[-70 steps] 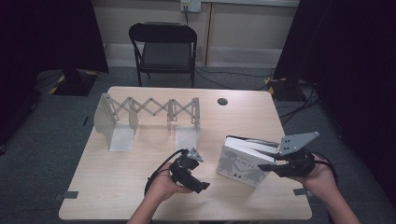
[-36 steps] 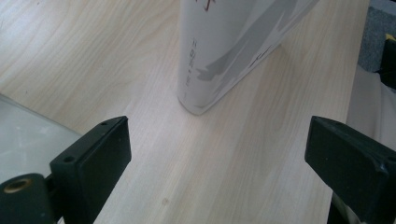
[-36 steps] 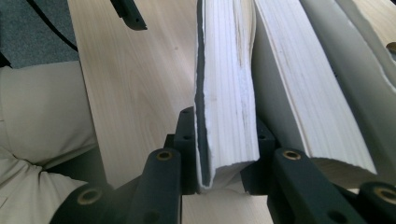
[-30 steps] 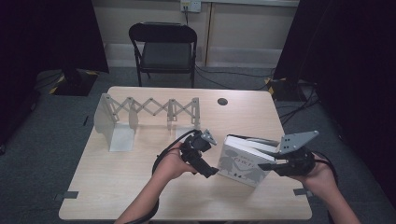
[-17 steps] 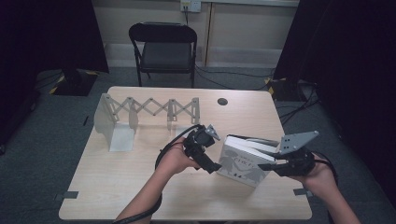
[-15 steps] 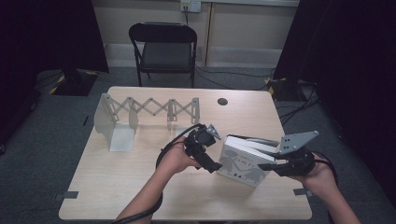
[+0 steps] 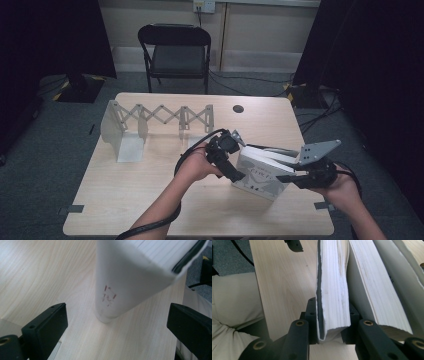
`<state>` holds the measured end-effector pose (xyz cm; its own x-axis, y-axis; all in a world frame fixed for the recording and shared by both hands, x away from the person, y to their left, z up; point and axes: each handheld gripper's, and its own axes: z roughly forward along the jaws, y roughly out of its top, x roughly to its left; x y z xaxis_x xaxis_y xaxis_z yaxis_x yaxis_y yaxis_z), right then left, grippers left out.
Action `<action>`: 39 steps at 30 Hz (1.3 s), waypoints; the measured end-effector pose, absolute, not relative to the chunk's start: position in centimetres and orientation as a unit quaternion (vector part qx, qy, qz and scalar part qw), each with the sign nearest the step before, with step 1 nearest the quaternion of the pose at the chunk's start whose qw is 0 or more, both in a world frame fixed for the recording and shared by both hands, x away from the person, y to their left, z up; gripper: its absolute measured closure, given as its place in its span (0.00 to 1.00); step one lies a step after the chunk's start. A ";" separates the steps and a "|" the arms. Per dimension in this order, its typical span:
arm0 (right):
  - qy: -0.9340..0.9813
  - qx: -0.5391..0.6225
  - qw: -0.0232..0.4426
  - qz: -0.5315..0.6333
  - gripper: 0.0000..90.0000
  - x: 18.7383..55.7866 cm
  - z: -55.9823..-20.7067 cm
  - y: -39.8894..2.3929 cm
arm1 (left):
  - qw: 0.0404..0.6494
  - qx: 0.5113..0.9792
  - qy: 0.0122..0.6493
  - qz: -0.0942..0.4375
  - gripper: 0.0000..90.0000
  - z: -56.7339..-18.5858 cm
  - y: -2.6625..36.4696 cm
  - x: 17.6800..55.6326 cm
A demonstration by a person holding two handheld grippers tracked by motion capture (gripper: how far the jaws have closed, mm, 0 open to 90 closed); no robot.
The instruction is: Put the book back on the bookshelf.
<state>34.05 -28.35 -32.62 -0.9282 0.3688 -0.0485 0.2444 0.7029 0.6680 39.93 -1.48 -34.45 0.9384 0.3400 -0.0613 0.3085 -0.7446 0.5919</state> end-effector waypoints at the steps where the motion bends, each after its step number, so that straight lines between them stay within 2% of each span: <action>1: 0.919 0.165 0.089 0.347 0.80 34.1 -32.6 -28.4 | 0.311 0.935 0.170 0.026 0.04 -34.3 -1.8 40.0; 15: 0.919 0.166 0.088 0.347 0.80 34.1 -32.7 -28.4 | 0.311 0.938 0.148 0.031 0.04 -33.9 -4.0 40.5; 24: 0.916 0.169 0.088 0.352 0.77 34.0 -32.9 -28.5 | 0.315 0.941 0.124 0.017 0.13 -33.8 -5.3 40.2; 31: 0.914 0.170 0.090 0.357 0.75 33.9 -33.0 -28.7 | 0.306 0.941 0.143 0.011 0.17 -33.5 -5.8 40.2; 39: 0.912 0.174 0.088 0.361 0.76 33.9 -33.0 -28.8 | 0.293 0.944 0.154 0.004 0.15 -33.4 -6.3 40.2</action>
<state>33.90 -28.76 -33.03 -0.9237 0.3816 -0.0347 0.2543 0.6784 0.6892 40.24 -6.30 -33.40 0.9524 0.2934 -0.0826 0.2886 -0.7811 0.5538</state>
